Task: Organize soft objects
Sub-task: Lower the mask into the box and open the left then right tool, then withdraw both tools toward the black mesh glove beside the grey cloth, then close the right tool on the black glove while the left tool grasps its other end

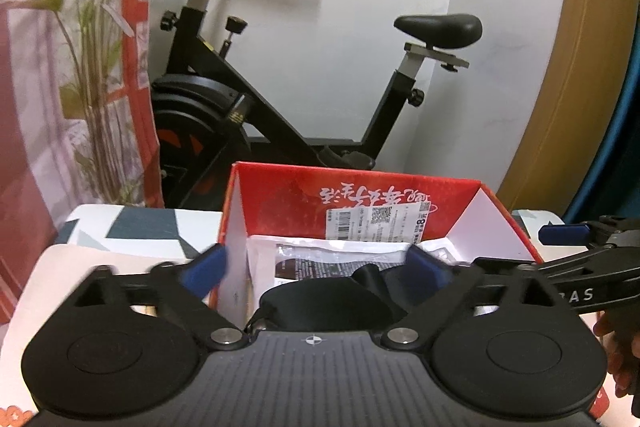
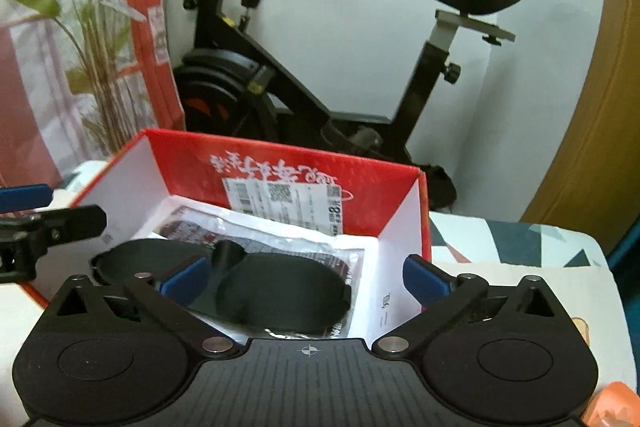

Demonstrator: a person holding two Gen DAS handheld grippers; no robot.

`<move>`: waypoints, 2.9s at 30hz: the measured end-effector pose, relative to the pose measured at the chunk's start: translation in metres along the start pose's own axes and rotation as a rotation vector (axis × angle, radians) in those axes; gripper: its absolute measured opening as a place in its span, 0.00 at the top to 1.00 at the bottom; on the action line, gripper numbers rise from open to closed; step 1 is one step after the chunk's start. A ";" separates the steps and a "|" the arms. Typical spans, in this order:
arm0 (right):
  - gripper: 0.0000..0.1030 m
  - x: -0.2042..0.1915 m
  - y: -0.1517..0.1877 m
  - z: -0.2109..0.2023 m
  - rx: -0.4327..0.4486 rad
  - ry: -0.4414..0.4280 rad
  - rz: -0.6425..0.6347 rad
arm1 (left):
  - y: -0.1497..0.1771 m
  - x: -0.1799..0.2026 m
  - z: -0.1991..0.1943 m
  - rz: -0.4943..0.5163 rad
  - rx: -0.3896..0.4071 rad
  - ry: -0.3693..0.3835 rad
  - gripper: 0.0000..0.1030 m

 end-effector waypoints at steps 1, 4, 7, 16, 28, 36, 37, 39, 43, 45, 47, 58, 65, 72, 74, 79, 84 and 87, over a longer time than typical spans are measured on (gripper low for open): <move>0.00 0.000 0.000 -0.004 0.006 -0.006 0.008 | 0.001 0.000 -0.005 0.002 0.005 -0.006 0.00; 0.00 0.003 0.002 -0.018 0.021 -0.037 0.045 | 0.007 0.001 -0.017 0.005 -0.017 -0.024 0.00; 0.00 0.008 0.007 -0.033 0.042 -0.051 0.068 | 0.017 0.002 -0.030 0.019 -0.041 -0.042 0.00; 0.00 0.015 0.039 -0.080 0.091 -0.067 0.094 | 0.060 0.011 -0.074 0.087 -0.098 -0.121 0.00; 0.00 -0.010 0.096 -0.121 0.126 -0.214 0.008 | 0.129 0.004 -0.105 -0.135 -0.118 -0.037 0.00; 0.00 -0.026 0.132 -0.111 0.025 -0.386 0.086 | 0.159 -0.007 -0.100 -0.135 -0.158 -0.079 0.00; 0.00 -0.028 0.137 -0.108 0.010 -0.386 0.094 | 0.163 -0.009 -0.099 -0.137 -0.164 -0.083 0.00; 0.00 -0.031 0.150 -0.098 -0.031 -0.353 0.076 | 0.171 -0.011 -0.099 -0.133 -0.178 -0.094 0.00; 0.00 -0.045 0.178 -0.082 -0.073 -0.243 -0.058 | 0.185 -0.014 -0.095 -0.124 -0.208 -0.108 0.00; 0.00 -0.054 0.190 -0.080 -0.090 -0.222 -0.122 | 0.190 -0.016 -0.094 -0.122 -0.216 -0.116 0.00; 0.00 -0.061 0.198 -0.077 -0.112 -0.211 -0.155 | 0.194 -0.018 -0.093 -0.125 -0.223 -0.122 0.00; 0.06 -0.083 0.210 -0.079 -0.122 -0.306 -0.221 | 0.200 -0.023 -0.090 -0.171 -0.225 -0.111 0.00; 0.39 -0.092 0.219 -0.080 -0.147 -0.380 -0.252 | 0.201 -0.019 -0.087 -0.171 -0.216 -0.082 0.00; 0.67 -0.088 0.219 -0.081 -0.145 -0.398 -0.231 | 0.202 -0.020 -0.086 -0.188 -0.219 -0.077 0.04; 0.71 -0.085 0.219 -0.080 -0.146 -0.395 -0.220 | 0.203 -0.021 -0.084 -0.198 -0.223 -0.067 0.10; 0.84 -0.081 0.217 -0.078 -0.144 -0.395 -0.198 | 0.206 -0.018 -0.081 -0.222 -0.225 -0.031 0.17; 0.87 -0.081 0.217 -0.077 -0.141 -0.396 -0.194 | 0.207 -0.016 -0.076 -0.233 -0.219 -0.009 0.17; 0.88 -0.080 0.217 -0.077 -0.141 -0.397 -0.189 | 0.209 -0.017 -0.071 -0.255 -0.215 0.001 0.17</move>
Point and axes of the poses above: each gripper's, at about its wrist camera, not at the fingertips, and z roughly the way its jaws point, x to its right, y to its underside, the point moved 10 cm from there along z, roughly the way its jaws point, and after that the axes turned 12 degrees about y, right-handed, at the moved point
